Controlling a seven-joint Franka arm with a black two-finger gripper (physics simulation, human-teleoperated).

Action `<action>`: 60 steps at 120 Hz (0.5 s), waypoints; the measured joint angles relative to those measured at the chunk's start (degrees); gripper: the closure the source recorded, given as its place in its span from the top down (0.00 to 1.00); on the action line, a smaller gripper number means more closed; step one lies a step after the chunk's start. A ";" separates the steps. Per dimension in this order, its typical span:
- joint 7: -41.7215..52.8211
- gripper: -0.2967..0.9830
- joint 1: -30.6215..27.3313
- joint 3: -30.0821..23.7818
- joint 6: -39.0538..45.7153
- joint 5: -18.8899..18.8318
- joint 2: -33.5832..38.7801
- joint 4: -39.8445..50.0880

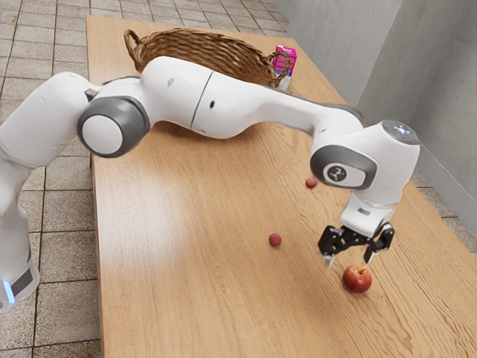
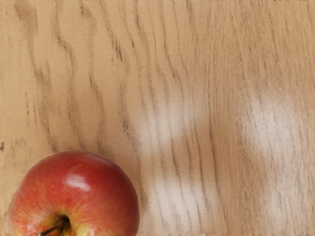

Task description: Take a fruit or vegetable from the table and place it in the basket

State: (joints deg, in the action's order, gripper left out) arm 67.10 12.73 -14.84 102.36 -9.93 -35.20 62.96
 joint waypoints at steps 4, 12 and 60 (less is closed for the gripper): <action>0.11 0.76 0.00 0.00 -0.01 -0.10 -0.13 -0.46; 0.32 0.76 0.11 -0.01 -0.02 -0.25 -1.28 -2.05; 1.28 0.76 0.10 0.18 0.06 -0.68 -6.92 -7.31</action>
State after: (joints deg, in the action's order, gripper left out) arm 68.38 12.84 -14.66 102.42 -10.61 -42.12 55.64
